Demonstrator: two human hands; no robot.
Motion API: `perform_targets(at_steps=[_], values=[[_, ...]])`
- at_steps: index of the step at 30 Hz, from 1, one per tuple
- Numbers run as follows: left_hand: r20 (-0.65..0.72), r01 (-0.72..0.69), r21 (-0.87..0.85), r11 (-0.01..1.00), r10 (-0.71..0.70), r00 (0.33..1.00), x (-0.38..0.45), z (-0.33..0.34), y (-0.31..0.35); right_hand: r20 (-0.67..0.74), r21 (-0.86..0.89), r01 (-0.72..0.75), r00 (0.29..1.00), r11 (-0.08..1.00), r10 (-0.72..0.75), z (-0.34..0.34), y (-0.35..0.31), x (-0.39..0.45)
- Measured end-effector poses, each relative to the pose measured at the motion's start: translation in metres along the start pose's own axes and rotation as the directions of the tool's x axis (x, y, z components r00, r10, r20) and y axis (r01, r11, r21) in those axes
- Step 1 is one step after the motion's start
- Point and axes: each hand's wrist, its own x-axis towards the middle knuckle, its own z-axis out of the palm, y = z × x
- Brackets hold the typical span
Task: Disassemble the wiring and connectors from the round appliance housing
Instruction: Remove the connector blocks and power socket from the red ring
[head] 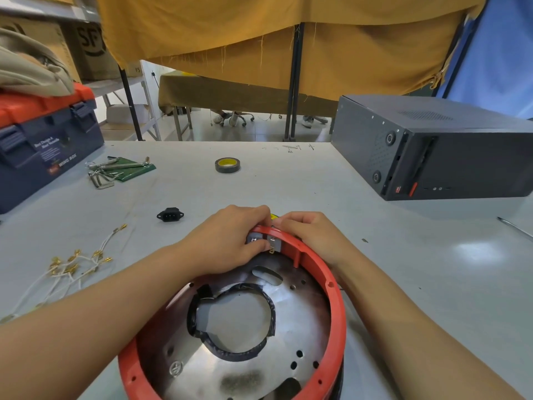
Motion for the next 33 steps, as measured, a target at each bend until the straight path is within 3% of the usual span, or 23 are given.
perform_targets(at_steps=[17,24,33], values=[[0.019,-0.002,0.145,0.989,-0.001,1.000,-0.002,0.007,0.001,0.022,0.092,-0.061,0.998,0.994,0.059,0.005,-0.007,-0.002],[0.068,-0.013,0.107,0.994,0.006,0.998,-0.001,0.002,-0.001,0.009,0.081,-0.063,0.998,0.995,0.063,0.006,-0.006,-0.003],[-0.028,-0.003,0.255,0.967,0.011,1.000,0.001,0.015,0.004,0.017,0.109,-0.066,0.998,0.992,0.065,0.006,-0.008,-0.004]])
